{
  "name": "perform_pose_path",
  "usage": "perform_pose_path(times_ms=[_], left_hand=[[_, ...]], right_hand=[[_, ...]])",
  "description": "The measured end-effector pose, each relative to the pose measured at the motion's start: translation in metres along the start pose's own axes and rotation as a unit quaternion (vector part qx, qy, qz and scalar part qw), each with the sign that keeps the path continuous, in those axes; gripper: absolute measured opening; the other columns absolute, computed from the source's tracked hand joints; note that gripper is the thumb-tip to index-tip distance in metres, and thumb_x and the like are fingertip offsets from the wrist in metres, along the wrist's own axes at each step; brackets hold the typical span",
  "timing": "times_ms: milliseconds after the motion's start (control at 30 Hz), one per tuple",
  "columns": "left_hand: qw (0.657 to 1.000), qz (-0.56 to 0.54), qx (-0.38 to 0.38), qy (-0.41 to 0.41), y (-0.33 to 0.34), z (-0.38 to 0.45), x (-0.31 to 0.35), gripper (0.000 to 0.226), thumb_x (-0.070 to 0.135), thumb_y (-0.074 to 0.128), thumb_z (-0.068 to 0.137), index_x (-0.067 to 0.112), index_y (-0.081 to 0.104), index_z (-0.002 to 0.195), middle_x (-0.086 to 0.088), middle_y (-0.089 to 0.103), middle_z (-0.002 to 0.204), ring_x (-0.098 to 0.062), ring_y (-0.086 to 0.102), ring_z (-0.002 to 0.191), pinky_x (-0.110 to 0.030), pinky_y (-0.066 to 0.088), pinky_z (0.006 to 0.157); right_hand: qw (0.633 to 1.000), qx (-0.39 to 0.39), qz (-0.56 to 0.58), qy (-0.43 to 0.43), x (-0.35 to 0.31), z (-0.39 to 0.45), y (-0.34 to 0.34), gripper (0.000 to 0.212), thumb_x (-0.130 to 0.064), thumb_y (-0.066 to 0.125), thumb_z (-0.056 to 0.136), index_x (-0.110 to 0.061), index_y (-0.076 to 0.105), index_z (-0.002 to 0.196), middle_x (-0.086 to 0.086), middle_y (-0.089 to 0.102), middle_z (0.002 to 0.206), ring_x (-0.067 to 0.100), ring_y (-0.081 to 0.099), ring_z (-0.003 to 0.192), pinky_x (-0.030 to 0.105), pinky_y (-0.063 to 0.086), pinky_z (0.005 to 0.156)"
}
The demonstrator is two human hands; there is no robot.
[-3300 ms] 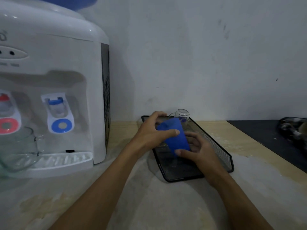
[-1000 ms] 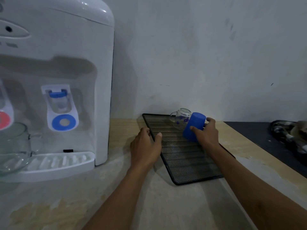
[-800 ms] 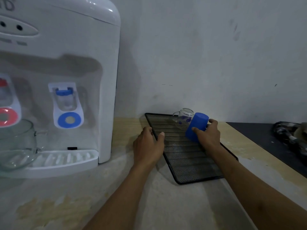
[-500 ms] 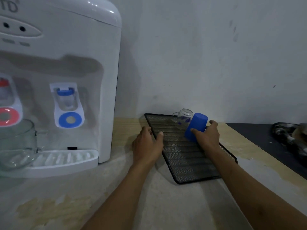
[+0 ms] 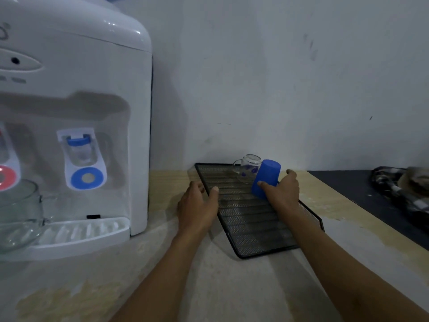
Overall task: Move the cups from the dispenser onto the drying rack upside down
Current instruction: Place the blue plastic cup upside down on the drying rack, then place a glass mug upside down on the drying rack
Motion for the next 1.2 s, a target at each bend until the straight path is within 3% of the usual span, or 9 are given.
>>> perform_pose_path(times_ms=[133,267,400,500,667,767,967,1100,1200], left_hand=[[0.999,-0.034,-0.007,0.011,-0.001,-0.001,0.000,0.033,0.053,0.058,0.096,0.030,0.056,0.120,0.001,0.065,0.130,-0.018,0.062,0.115,-0.040,0.052,0.101],[0.998,-0.047,0.001,0.030,-0.008,-0.010,0.003,0.041,0.050,0.056,0.100,0.024,0.053,0.131,0.000,0.060,0.136,-0.013,0.056,0.114,-0.031,0.044,0.095],[0.989,-0.059,0.057,0.123,-0.022,-0.030,0.021,0.026,0.030,0.059,0.101,0.030,0.053,0.126,0.006,0.062,0.124,-0.013,0.060,0.115,-0.029,0.043,0.093],[0.973,-0.024,0.113,0.200,-0.039,-0.051,0.030,0.032,0.012,0.061,0.098,0.018,0.059,0.130,0.004,0.065,0.120,-0.014,0.061,0.112,-0.033,0.049,0.098],[0.941,0.060,0.136,0.304,-0.083,-0.093,0.024,0.032,0.011,0.062,0.095,0.010,0.062,0.127,-0.002,0.066,0.119,-0.016,0.063,0.112,-0.033,0.051,0.099],[0.923,0.110,0.136,0.344,-0.119,-0.118,0.019,0.032,0.007,0.066,0.092,0.009,0.064,0.124,-0.003,0.066,0.116,-0.018,0.064,0.109,-0.033,0.053,0.096],[0.902,0.186,0.236,0.310,-0.193,-0.154,0.004,0.030,0.010,0.067,0.089,0.008,0.067,0.119,-0.004,0.068,0.110,-0.021,0.065,0.105,-0.036,0.054,0.091],[0.887,0.148,0.389,0.199,-0.235,-0.158,-0.007,0.032,0.005,0.071,0.089,0.009,0.063,0.119,-0.005,0.064,0.109,-0.022,0.062,0.101,-0.036,0.055,0.089],[0.878,0.114,0.447,0.130,-0.249,-0.153,-0.010,0.036,0.006,0.073,0.089,0.011,0.059,0.121,-0.005,0.061,0.112,-0.021,0.059,0.100,-0.028,0.052,0.086]], right_hand=[[0.993,0.063,0.080,-0.057,-0.018,-0.047,-0.011,0.087,-0.028,0.079,0.089,-0.012,0.028,0.157,0.012,0.036,0.154,0.024,0.049,0.127,0.030,0.040,0.095],[0.983,0.059,0.139,-0.101,-0.033,-0.099,-0.002,0.071,-0.027,0.076,0.091,-0.017,0.040,0.151,0.000,0.043,0.145,0.006,0.042,0.125,0.023,0.037,0.098],[0.968,0.084,0.201,-0.126,-0.053,-0.131,0.007,0.053,-0.016,0.073,0.092,-0.016,0.053,0.141,0.000,0.056,0.135,0.010,0.053,0.125,0.031,0.045,0.107],[0.948,0.110,0.232,-0.187,-0.066,-0.158,0.009,0.041,-0.008,0.069,0.093,-0.013,0.058,0.133,0.001,0.062,0.125,0.011,0.059,0.119,0.026,0.048,0.102],[0.913,0.028,0.213,-0.347,-0.077,-0.195,0.011,0.037,-0.008,0.065,0.093,-0.009,0.059,0.129,-0.001,0.059,0.123,0.000,0.055,0.119,0.015,0.043,0.101],[0.903,-0.031,0.196,-0.382,-0.078,-0.203,0.014,0.035,-0.011,0.064,0.093,-0.006,0.059,0.127,0.006,0.061,0.122,0.016,0.061,0.112,0.033,0.052,0.098],[0.884,-0.062,0.200,-0.417,-0.084,-0.211,0.015,0.037,-0.014,0.064,0.092,-0.008,0.059,0.128,0.008,0.062,0.119,0.020,0.061,0.109,0.035,0.052,0.097],[0.883,-0.066,0.197,-0.421,-0.083,-0.215,0.012,0.036,-0.014,0.063,0.091,-0.007,0.060,0.126,0.004,0.062,0.117,0.017,0.060,0.108,0.020,0.047,0.099],[0.882,-0.071,0.192,-0.424,-0.086,-0.219,0.011,0.034,-0.014,0.063,0.091,-0.008,0.060,0.124,0.002,0.061,0.115,0.016,0.059,0.107,0.012,0.042,0.099]])
Point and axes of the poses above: each hand's wrist, its own z-axis towards the middle knuckle, its own y-axis out of the palm, x = y × z, the point moved 3 cm from there along z, towards the middle knuckle
